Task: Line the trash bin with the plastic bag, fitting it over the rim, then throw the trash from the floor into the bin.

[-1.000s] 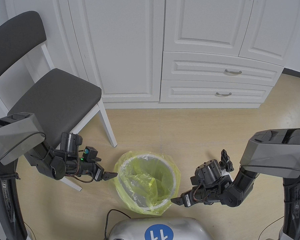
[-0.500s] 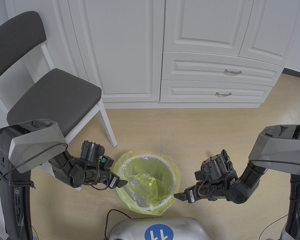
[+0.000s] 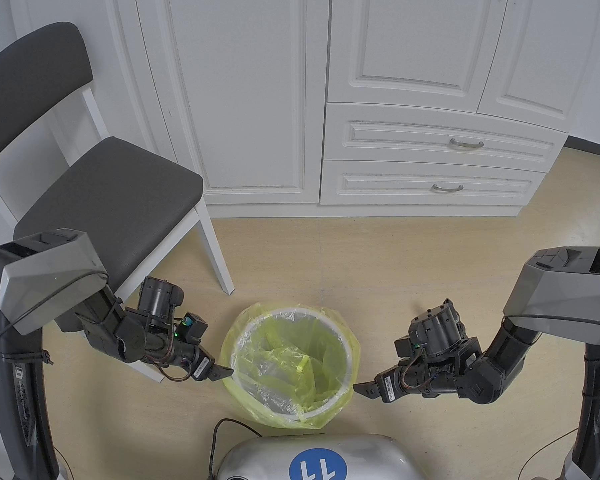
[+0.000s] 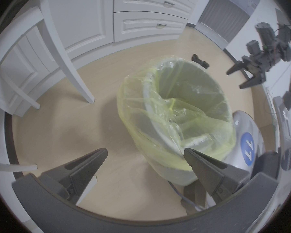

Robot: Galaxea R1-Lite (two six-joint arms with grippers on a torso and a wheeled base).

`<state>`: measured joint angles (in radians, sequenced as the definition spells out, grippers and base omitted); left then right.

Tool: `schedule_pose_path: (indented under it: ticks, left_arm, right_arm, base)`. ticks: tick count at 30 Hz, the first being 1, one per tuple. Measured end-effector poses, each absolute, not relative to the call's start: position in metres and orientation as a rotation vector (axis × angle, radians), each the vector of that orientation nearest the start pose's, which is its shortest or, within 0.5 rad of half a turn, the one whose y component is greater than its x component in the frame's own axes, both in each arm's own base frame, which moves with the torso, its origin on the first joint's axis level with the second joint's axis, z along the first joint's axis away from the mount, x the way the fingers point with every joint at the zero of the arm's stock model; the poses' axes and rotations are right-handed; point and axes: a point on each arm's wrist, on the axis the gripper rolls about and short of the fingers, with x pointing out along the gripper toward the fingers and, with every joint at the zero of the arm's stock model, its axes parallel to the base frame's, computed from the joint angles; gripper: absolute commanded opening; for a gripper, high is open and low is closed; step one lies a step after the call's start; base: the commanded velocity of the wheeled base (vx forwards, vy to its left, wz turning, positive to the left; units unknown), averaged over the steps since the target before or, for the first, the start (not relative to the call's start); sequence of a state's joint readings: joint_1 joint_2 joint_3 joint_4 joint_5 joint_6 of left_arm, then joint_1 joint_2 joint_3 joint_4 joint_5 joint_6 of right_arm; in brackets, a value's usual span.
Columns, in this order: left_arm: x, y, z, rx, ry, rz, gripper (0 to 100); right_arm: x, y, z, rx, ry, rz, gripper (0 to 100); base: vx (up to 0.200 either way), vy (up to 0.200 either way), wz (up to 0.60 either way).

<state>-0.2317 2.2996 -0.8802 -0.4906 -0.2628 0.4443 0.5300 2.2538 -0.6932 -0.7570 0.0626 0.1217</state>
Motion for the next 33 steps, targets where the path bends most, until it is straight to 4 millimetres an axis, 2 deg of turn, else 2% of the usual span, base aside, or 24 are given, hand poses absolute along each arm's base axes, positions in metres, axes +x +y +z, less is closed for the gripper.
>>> schedule_pose_path:
  ticks: [6, 11, 19, 27, 33]
  left_arm:
    - [0.342, -0.068, -0.015, 0.432, 0.899, -0.738, 100]
    - [0.348, -0.061, -0.016, 0.433, 0.923, -0.742, 100]
    - [0.359, -0.057, -0.029, 0.41, 0.94, -0.738, 100]
    - [0.351, -0.054, -0.009, 0.379, 0.884, -0.784, 100]
    - [0.346, -0.067, -0.002, 0.386, 0.865, -0.812, 100]
  right_arm:
    - [0.291, 0.171, -0.015, -0.078, 0.822, 0.508, 100]
    - [0.292, 0.17, -0.014, -0.078, 0.821, 0.506, 100]
    - [0.293, 0.168, -0.014, -0.076, 0.819, 0.5, 100]
    - [0.294, 0.167, -0.014, -0.074, 0.818, 0.496, 100]
    - [0.294, 0.168, -0.017, -0.077, 0.823, 0.498, 100]
  base:
    - [0.0, 0.0, 0.0]
    - [0.0, 0.0, 0.0]
    - [0.0, 0.0, 0.0]
    - [0.0, 0.0, 0.0]
    - [0.0, 0.0, 0.0]
